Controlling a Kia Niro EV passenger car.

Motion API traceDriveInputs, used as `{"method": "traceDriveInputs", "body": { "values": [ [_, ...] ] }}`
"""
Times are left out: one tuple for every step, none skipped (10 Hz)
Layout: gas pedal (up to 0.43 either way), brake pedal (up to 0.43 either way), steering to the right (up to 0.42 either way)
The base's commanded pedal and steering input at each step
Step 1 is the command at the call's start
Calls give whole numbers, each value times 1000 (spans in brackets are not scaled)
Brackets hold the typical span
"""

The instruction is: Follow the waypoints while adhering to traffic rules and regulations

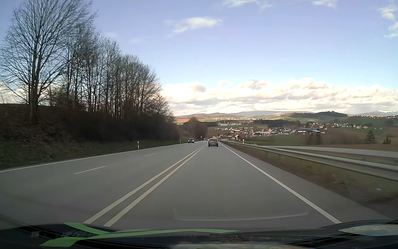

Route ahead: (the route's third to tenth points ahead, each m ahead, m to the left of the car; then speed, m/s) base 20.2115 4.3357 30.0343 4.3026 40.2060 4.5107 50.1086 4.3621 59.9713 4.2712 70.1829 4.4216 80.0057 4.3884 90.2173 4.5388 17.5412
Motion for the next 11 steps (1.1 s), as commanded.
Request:
{"method": "traceDriveInputs", "body": {
  "values": [
    [98, 0, -3],
    [98, 0, -3],
    [98, 0, -3],
    [98, 0, -3],
    [98, 0, -3],
    [98, 0, -3],
    [98, 0, -3],
    [98, 0, -3],
    [98, 0, -3],
    [98, 0, -3],
    [98, 0, -4]
  ]
}}
